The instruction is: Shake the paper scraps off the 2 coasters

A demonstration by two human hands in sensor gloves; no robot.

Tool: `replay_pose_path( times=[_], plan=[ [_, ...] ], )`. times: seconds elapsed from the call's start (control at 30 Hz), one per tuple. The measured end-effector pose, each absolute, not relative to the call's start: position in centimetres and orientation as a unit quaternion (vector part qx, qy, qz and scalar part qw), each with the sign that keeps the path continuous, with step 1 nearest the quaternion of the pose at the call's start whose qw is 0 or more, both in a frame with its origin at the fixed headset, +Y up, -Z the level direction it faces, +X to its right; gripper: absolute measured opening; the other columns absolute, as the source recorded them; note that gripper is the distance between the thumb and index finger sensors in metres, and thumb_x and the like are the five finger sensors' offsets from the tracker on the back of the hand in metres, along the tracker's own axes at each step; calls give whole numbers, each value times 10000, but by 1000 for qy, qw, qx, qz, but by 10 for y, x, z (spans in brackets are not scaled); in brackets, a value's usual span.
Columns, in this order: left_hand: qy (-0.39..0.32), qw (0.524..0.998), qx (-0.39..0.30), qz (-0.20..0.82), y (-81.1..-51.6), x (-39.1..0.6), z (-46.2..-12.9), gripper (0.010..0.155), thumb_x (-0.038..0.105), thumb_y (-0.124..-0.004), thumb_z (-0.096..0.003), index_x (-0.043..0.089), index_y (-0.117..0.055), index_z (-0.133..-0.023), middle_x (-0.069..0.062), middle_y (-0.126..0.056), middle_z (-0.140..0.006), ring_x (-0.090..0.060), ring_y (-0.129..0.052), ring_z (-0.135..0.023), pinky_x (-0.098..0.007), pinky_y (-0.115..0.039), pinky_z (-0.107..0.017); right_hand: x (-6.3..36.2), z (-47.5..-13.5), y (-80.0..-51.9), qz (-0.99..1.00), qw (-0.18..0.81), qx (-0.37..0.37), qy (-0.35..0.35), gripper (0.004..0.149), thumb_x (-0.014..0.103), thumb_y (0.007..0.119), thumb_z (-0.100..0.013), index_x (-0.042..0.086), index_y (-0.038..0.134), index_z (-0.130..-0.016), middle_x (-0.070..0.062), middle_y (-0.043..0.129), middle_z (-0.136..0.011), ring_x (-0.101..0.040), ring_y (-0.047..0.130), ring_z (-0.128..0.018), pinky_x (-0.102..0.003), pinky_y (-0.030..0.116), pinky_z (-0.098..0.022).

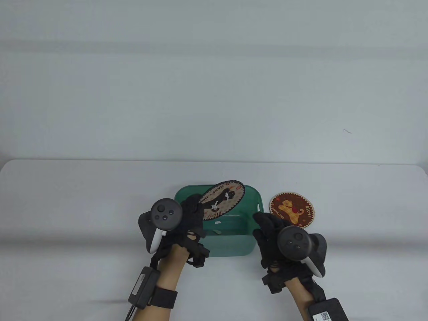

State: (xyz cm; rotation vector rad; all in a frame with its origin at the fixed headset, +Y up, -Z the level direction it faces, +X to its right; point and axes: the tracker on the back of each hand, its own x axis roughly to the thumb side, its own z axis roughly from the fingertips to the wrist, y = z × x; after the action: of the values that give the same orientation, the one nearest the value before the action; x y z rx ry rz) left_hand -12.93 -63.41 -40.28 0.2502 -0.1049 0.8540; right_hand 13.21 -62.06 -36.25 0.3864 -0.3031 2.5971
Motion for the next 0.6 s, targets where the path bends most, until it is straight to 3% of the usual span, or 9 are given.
replay_pose_path(
  times=[0.13, 0.27, 0.3, 0.33, 0.37, 0.4, 0.47, 0.6],
  plan=[
    [-63, 888, 140, 433, -644, -128, -403, 431, 298, -766, -479, 133, -725, -875, -155, -872, -732, -327, -999, -472, -378, -885, -322, 97, -383, -608, 966, 193, 143, -93, 606, 368, 721, -461, 386, 374, -958, -61, 518, -1001, -291, 602, -858, -492, 509, -656],
    [-61, 886, 117, 444, -652, -131, -408, 430, 296, -766, -476, 131, -728, -871, -157, -872, -732, -333, -999, -474, -380, -887, -324, 83, -407, -616, 977, 173, 109, -64, 687, 396, 720, -460, 419, 250, -960, -65, 490, -1014, -294, 586, -867, -491, 500, -662],
    [-60, 888, 109, 443, -653, -131, -409, 431, 296, -766, -478, 130, -724, -874, -158, -868, -735, -334, -997, -478, -381, -886, -326, 82, -412, -619, 980, 165, 102, -51, 667, 394, 724, -458, 400, 290, -965, -70, 490, -1015, -303, 582, -866, -496, 494, -663],
    [-57, 893, 99, 435, -655, -132, -409, 432, 298, -763, -479, 134, -721, -876, -157, -866, -739, -333, -997, -482, -380, -886, -331, 79, -419, -625, 987, 130, 89, -6, 523, 381, 728, -455, 257, 555, -933, -83, 511, -1007, -322, 562, -875, -511, 479, -665],
    [-54, 897, 99, 428, -657, -133, -410, 432, 299, -762, -479, 135, -720, -877, -155, -866, -740, -331, -997, -484, -379, -887, -332, 77, -423, -630, 994, 76, 71, 42, 429, 385, 723, -451, 208, 712, -841, -86, 516, -1005, -336, 528, -891, -518, 461, -672],
    [-51, 900, 102, 422, -658, -135, -411, 433, 301, -763, -479, 136, -721, -877, -154, -866, -742, -331, -999, -484, -377, -889, -332, 76, -424, -632, 995, 34, 72, 60, 414, 405, 716, -449, 229, 723, -823, -54, 517, -1009, -312, 507, -911, -511, 447, -688],
    [-51, 900, 93, 423, -662, -139, -414, 433, 300, -762, -479, 137, -720, -878, -153, -865, -743, -332, -999, -489, -376, -891, -335, 77, -422, -633, 995, 59, 83, 2, 415, 394, 731, -437, 219, 735, -813, -58, 590, -976, -311, 564, -884, -515, 475, -674],
    [-42, 899, 97, 425, -663, -143, -416, 433, 302, -762, -479, 139, -720, -878, -151, -866, -744, -328, -1001, -492, -372, -895, -337, 71, -415, -626, 990, 102, 99, -10, 450, 378, 725, -446, 247, 652, -871, -55, 599, -971, -304, 574, -879, -511, 478, -675]
  ],
)
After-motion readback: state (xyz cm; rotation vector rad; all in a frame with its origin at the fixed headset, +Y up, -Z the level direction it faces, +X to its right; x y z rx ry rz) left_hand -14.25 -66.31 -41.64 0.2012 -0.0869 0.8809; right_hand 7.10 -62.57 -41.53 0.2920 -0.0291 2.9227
